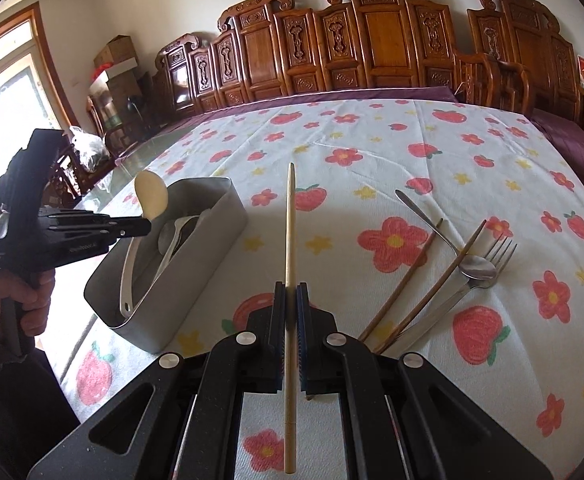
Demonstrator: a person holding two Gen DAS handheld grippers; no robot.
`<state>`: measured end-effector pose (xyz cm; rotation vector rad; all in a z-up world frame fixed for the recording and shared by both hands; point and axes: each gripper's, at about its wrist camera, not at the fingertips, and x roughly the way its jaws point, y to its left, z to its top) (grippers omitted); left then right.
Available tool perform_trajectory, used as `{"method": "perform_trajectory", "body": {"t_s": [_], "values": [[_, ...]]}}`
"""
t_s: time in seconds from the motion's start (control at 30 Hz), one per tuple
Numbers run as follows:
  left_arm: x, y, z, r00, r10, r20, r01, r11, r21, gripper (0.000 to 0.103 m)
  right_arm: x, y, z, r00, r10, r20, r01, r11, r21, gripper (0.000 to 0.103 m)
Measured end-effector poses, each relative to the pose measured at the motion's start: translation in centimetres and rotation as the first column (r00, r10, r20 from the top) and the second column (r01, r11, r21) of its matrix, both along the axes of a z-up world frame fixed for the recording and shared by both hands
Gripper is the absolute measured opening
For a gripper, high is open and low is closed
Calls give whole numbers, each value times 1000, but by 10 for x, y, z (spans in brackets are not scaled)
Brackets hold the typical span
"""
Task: Organize utensils
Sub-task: 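Carry the white spoon into the tray and open the left tool while the right tool carries the chopstick, then lower the bamboo chopstick into the tray and open the right tool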
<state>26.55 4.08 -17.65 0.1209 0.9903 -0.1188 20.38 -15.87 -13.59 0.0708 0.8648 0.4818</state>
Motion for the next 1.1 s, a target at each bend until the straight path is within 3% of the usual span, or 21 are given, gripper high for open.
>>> {"method": "perform_trajectory", "body": {"t_s": [0.23,0.63,0.8,1.1], "values": [[4,0,-22,1000,9,-25,-10,1000,-2,3,2,3,-5,1000,9,-13,-9,1000,-6,6],[3,-5,-22,1000,10,5,-10,998,-55,4,0,7,-10,1000,17,-25,-18,1000,-21,6],[-7,3,-11,999,29,34,-27,996,-83,19,-2,9,-8,1000,21,-22,-21,1000,-20,6],[-28,24,14,993,74,94,-62,991,-123,20,-10,16,3,999,36,0,-36,999,-22,6]]}}
